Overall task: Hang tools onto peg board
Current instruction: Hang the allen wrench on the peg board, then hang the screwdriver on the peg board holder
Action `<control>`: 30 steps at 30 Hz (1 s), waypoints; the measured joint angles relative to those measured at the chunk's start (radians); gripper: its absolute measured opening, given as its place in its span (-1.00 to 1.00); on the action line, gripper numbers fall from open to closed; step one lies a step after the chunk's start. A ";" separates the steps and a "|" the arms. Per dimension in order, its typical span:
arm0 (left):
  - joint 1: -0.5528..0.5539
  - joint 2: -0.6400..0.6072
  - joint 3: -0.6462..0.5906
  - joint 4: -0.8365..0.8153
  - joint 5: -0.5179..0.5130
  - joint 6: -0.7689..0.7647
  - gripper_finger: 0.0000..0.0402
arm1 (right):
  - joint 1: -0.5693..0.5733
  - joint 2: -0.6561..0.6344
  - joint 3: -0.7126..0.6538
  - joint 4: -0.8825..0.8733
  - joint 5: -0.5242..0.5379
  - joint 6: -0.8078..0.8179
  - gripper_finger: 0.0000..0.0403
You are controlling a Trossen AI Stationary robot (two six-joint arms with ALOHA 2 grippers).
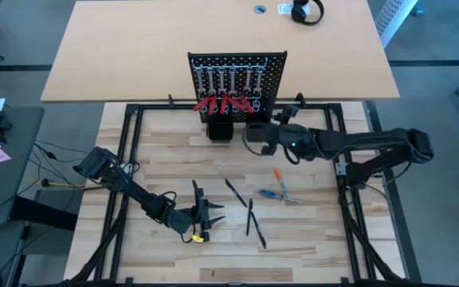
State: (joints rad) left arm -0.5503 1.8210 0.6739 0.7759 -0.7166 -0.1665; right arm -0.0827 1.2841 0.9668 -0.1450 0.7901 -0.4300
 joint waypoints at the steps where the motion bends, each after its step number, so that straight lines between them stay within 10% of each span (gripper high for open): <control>1: 0.000 0.000 0.000 -0.001 0.000 0.000 -0.25 | -0.011 0.008 0.000 0.023 0.001 0.015 -0.11; 9: 0.000 0.000 0.000 0.000 -0.001 0.001 -0.25 | -0.130 0.086 0.000 0.202 -0.044 0.126 -0.94; 23: 0.000 0.000 0.000 -0.001 -0.001 0.005 -0.25 | -0.054 0.207 0.000 0.308 -0.152 0.056 -0.94; 30: 0.000 0.000 0.000 -0.001 0.000 0.004 -0.25 | -0.016 0.157 0.000 0.309 -0.006 0.070 -0.93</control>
State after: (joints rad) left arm -0.5500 1.8210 0.6739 0.7746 -0.7170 -0.1622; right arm -0.0991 1.4410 0.9668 0.1638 0.7840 -0.3597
